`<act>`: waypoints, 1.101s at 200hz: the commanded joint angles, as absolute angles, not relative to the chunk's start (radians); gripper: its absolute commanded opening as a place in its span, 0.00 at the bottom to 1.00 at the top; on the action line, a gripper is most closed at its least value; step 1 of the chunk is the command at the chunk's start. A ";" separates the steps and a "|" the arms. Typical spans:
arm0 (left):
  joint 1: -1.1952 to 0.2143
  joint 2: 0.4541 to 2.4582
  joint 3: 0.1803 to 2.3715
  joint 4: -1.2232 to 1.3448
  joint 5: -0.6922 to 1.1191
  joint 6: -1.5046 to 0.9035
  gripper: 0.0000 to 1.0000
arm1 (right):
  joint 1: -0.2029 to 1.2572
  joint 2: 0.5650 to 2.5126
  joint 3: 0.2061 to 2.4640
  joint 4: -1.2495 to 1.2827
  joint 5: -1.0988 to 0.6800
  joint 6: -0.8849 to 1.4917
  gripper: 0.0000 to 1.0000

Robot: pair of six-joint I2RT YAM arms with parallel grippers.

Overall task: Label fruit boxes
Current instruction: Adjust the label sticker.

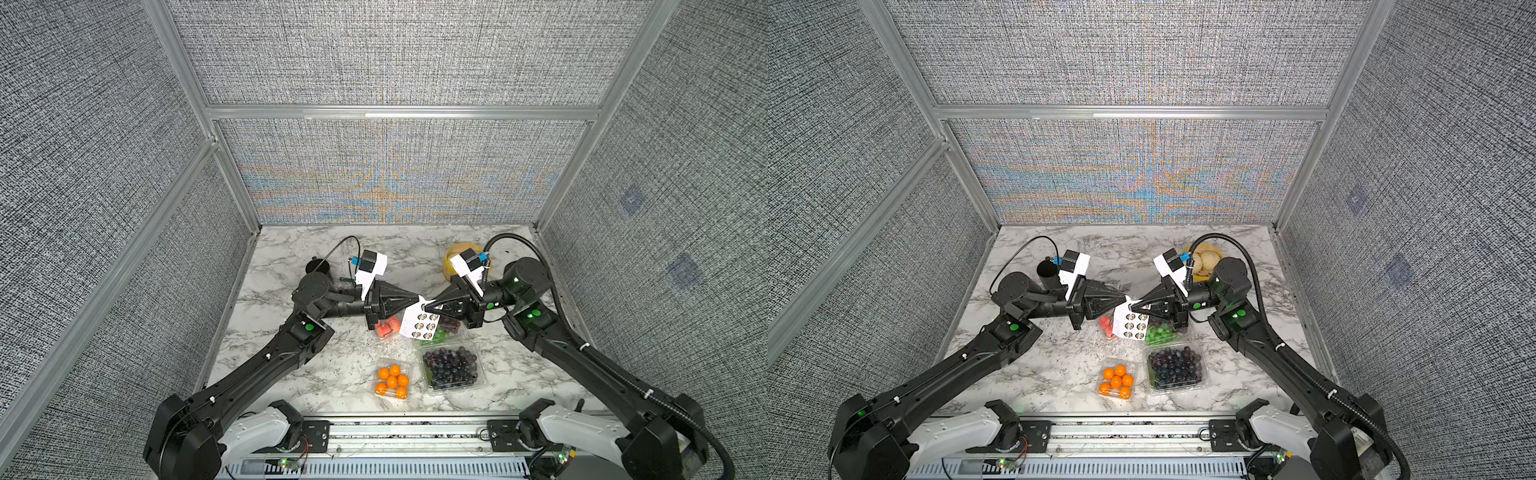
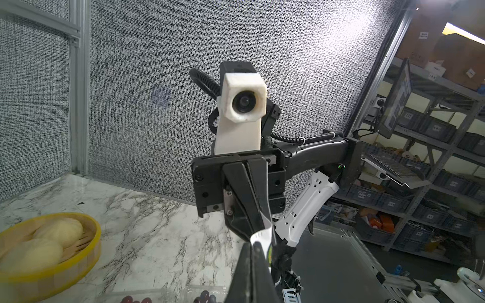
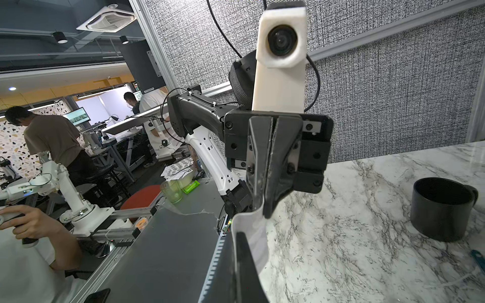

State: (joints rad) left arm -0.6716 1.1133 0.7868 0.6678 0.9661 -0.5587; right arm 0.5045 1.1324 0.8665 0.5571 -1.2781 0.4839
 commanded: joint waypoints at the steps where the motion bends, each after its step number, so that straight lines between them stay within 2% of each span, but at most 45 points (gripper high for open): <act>1: -0.672 1.114 0.784 0.736 1.002 -0.591 0.00 | 0.505 1.138 0.875 0.547 -1.264 0.470 0.00; 24: -0.672 1.120 0.783 0.718 0.997 -0.578 0.00 | 0.505 1.142 0.873 0.598 -1.268 0.500 0.00; 40: -0.672 1.123 0.774 0.726 0.999 -0.580 0.13 | 0.505 1.144 0.871 0.623 -1.279 0.519 0.00; 84: -0.673 1.087 0.752 0.721 0.983 -0.569 0.17 | 0.505 1.140 0.861 0.636 -1.284 0.518 0.00; 137: -0.672 1.111 0.775 0.734 1.006 -0.588 0.17 | 0.506 1.146 0.856 0.655 -1.285 0.527 0.00; 168: -0.672 1.143 0.779 0.803 1.034 -0.637 0.03 | 0.508 1.146 0.854 0.662 -1.289 0.529 0.00; 220: -0.671 1.137 0.776 0.820 1.051 -0.643 0.00 | 0.508 1.146 0.853 0.650 -1.289 0.517 0.00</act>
